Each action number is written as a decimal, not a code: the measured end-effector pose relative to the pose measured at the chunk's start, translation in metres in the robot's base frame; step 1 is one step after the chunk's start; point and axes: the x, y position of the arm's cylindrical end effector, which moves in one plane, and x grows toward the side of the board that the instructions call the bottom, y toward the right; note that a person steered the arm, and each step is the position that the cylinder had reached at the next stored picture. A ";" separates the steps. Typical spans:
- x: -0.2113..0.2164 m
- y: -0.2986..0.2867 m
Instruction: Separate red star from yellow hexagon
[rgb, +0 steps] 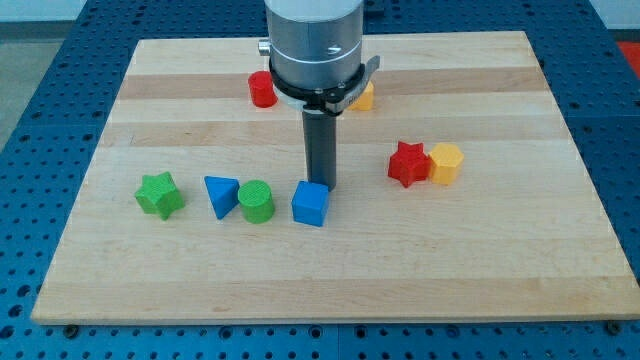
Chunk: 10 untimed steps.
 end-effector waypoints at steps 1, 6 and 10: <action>-0.005 0.012; -0.003 0.030; -0.014 0.122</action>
